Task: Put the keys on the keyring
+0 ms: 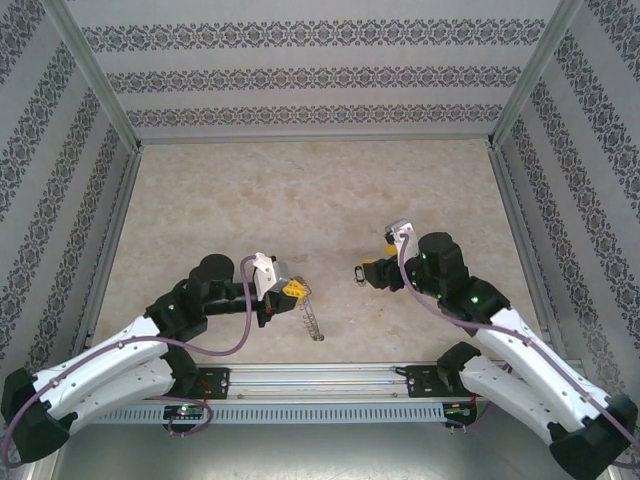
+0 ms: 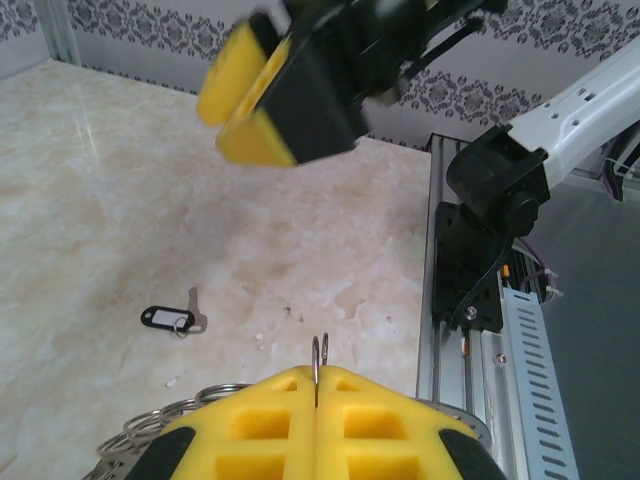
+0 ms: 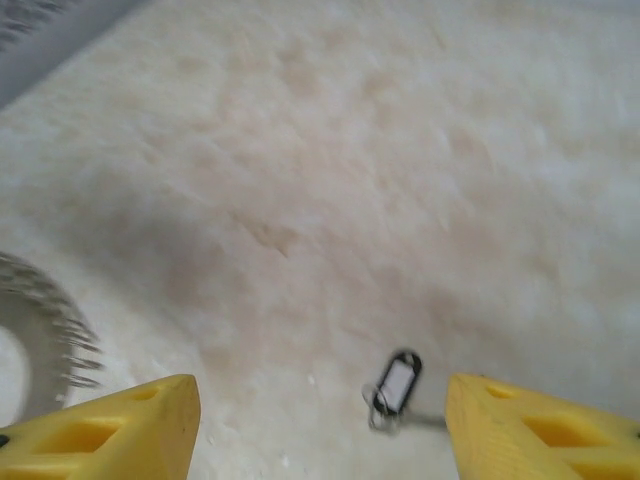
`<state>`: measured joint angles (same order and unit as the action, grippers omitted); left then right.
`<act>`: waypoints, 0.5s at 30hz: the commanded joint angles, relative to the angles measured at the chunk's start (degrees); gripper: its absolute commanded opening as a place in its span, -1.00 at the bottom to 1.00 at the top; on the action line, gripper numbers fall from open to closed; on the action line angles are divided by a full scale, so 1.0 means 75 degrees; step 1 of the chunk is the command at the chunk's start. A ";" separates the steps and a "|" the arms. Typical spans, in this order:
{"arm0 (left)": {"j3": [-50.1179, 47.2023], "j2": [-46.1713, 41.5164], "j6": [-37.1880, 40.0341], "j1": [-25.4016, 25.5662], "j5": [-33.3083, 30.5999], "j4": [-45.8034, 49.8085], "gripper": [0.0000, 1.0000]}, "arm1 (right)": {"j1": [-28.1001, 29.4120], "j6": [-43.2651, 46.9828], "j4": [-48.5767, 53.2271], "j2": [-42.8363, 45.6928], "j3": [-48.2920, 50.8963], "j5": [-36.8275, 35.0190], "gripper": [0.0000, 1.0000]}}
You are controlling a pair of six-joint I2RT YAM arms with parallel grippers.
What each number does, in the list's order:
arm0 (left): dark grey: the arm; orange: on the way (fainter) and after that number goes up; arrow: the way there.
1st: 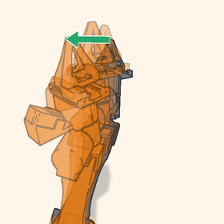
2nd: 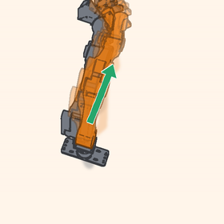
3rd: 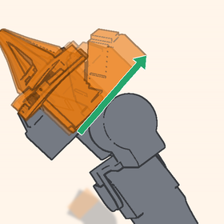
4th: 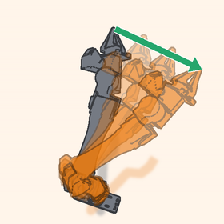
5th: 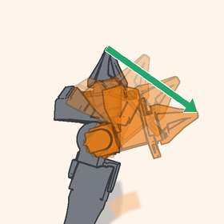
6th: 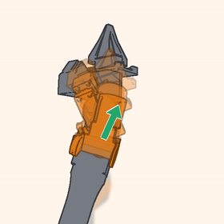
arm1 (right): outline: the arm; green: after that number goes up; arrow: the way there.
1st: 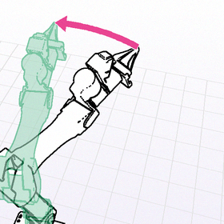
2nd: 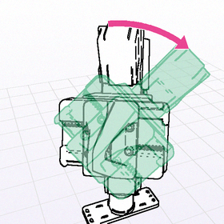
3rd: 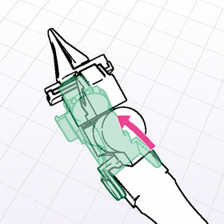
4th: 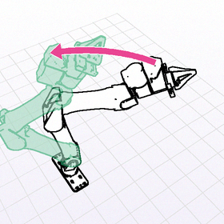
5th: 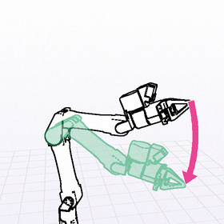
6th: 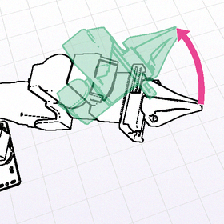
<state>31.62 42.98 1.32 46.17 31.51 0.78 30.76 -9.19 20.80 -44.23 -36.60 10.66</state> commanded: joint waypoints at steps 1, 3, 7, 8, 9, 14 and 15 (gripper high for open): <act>-0.0139 -0.0381 0.0061 0.0097 0.0304 -0.0677 -1.00 | -0.0427 -0.0802 0.0449 -0.0361 0.0235 0.0961 0.28; -0.0240 -0.0425 0.0095 0.0167 0.0512 -0.0906 -1.00 | -0.0508 -0.0751 0.0470 -0.0721 0.0229 0.1064 0.28; 0.0003 -0.0100 0.0401 0.0277 0.0531 -0.0551 -1.00 | -0.0632 -0.0419 0.0540 -0.1540 0.0022 0.1452 0.27; 0.0064 -0.0035 0.0420 0.0278 0.0513 -0.0471 -1.00 | -0.0653 -0.0327 0.0543 -0.1708 -0.0029 0.1484 0.26; 0.0078 -0.0011 0.0413 0.0277 0.0476 -0.0455 -1.00 | -0.0684 -0.0231 0.0505 -0.1907 -0.0052 0.1491 0.26; 0.0058 -0.0301 0.0174 0.0277 -0.0100 -0.0092 -1.00 | -0.0972 0.0311 0.0678 -0.3118 -0.0656 0.1900 0.12; -0.0014 -0.0407 0.0083 0.0277 -0.0153 -0.0111 -1.00 | -0.0950 0.0422 0.0753 -0.3346 -0.0844 0.1919 0.11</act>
<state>30.52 42.24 2.57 47.59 32.16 0.01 24.25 -9.52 25.30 -66.61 -38.68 21.85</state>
